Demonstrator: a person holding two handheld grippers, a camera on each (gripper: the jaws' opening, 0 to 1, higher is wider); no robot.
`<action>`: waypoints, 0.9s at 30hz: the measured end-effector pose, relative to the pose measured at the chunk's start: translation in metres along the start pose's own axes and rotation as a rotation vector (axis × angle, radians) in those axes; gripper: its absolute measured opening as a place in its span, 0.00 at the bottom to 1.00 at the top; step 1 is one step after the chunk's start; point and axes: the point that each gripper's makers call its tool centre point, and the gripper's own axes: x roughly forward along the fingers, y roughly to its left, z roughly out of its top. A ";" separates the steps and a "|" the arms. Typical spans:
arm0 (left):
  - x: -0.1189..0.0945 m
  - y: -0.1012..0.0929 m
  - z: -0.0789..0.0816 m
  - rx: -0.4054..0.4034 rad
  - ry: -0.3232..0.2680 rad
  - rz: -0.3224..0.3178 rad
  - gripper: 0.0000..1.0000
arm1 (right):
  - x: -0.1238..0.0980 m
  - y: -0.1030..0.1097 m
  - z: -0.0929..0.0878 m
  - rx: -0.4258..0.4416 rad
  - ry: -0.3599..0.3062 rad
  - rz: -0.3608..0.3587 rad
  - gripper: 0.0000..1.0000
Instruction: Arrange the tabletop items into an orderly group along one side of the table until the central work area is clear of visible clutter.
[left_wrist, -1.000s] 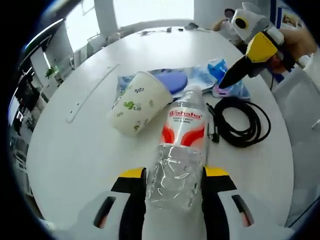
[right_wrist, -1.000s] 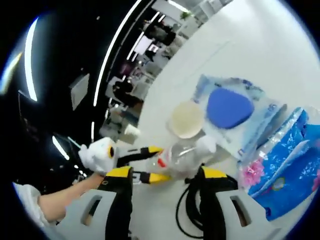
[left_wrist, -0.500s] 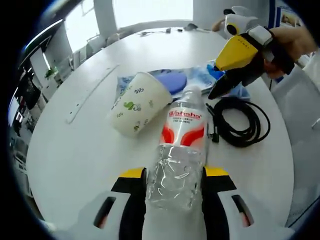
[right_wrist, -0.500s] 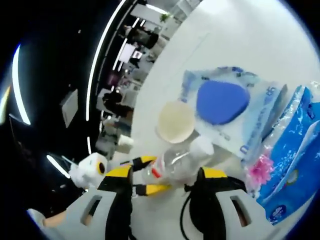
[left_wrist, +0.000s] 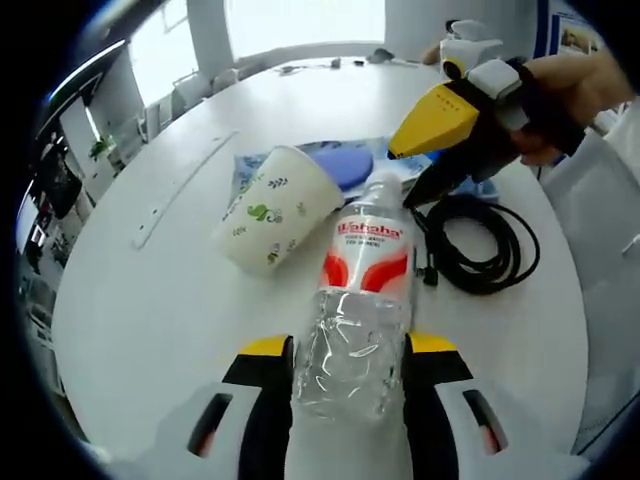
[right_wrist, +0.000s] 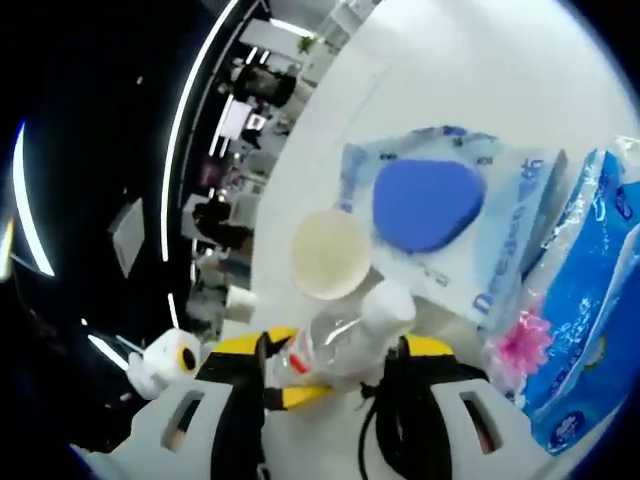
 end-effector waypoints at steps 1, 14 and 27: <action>0.000 -0.001 0.000 0.002 -0.001 -0.002 0.39 | 0.001 -0.002 0.001 0.009 -0.011 -0.008 0.50; 0.002 -0.002 0.001 0.011 -0.014 -0.007 0.38 | 0.012 -0.017 0.007 0.149 -0.089 -0.061 0.41; 0.002 -0.001 0.001 0.011 -0.037 -0.002 0.37 | 0.022 -0.032 0.015 0.267 -0.157 -0.134 0.28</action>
